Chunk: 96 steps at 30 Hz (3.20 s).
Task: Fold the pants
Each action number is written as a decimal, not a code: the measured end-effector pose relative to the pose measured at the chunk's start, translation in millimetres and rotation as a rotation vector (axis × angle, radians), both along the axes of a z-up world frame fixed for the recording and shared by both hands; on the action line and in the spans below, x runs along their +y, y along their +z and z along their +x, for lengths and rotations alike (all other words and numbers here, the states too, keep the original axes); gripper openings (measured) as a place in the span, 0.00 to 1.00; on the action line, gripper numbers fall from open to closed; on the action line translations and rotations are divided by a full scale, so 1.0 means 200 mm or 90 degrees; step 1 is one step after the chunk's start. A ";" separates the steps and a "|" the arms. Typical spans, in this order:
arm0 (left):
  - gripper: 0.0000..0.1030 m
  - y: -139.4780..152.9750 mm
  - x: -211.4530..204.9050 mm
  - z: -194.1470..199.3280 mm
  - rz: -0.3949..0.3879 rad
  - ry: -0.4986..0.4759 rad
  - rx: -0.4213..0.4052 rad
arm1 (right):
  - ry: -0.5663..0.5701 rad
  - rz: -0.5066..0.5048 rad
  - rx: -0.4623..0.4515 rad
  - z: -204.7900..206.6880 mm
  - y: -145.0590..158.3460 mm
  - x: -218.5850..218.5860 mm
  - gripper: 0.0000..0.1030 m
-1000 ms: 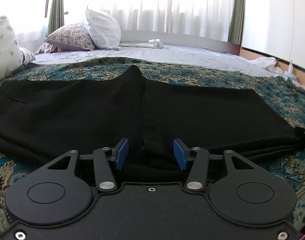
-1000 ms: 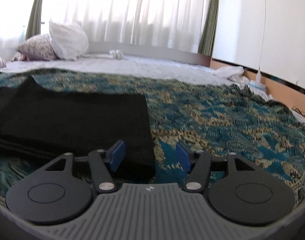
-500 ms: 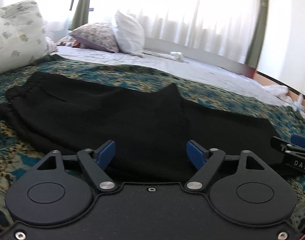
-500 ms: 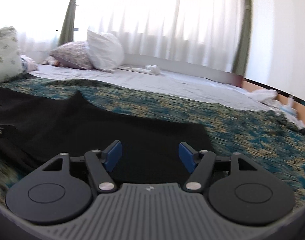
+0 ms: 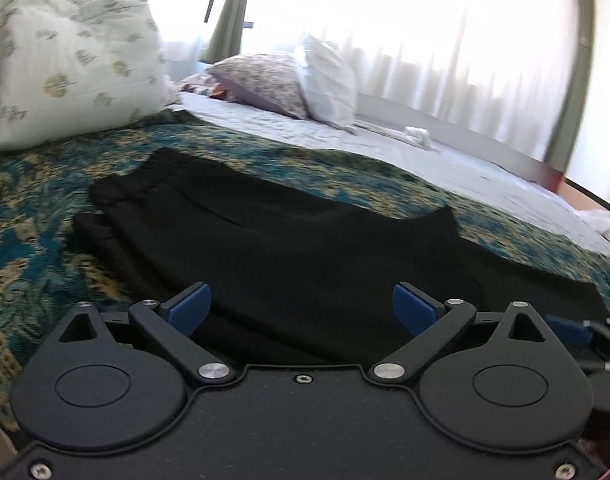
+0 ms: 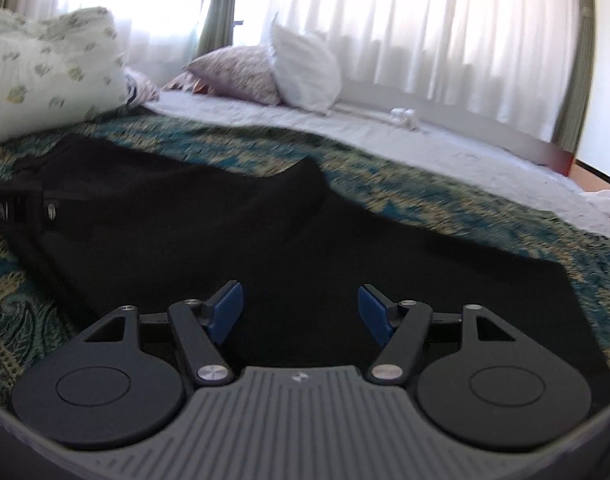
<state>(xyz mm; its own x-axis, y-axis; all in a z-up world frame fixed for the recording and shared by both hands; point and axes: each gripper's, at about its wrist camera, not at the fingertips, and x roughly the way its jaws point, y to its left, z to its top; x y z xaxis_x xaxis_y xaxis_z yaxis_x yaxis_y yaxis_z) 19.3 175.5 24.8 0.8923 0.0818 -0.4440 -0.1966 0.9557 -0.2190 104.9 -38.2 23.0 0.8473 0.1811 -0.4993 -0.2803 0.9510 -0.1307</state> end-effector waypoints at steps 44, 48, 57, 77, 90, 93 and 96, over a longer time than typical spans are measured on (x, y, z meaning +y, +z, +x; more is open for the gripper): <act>0.99 -0.12 0.62 0.31 -0.140 0.205 0.032 | 0.016 0.021 0.007 0.01 -0.09 -0.01 0.77; 0.98 -0.13 0.68 0.31 -0.183 0.230 -0.002 | 0.016 0.022 0.007 0.00 -0.09 -0.01 0.77; 0.95 -0.13 0.66 0.37 -0.151 0.256 0.009 | 0.016 0.024 0.006 0.00 -0.09 -0.02 0.77; 0.09 0.17 0.39 0.36 -0.007 0.182 0.000 | 0.008 0.102 0.054 0.02 0.05 -0.17 0.79; 0.09 0.34 -0.58 0.38 0.093 -0.074 -0.039 | -0.148 0.178 0.018 -0.08 0.21 -0.75 0.79; 0.09 0.36 -0.87 0.34 0.101 -0.168 -0.056 | -0.181 0.196 0.023 -0.10 0.20 -0.88 0.79; 0.10 0.31 -1.14 0.35 0.097 -0.276 -0.023 | -0.217 0.200 0.027 -0.14 0.18 -1.01 0.79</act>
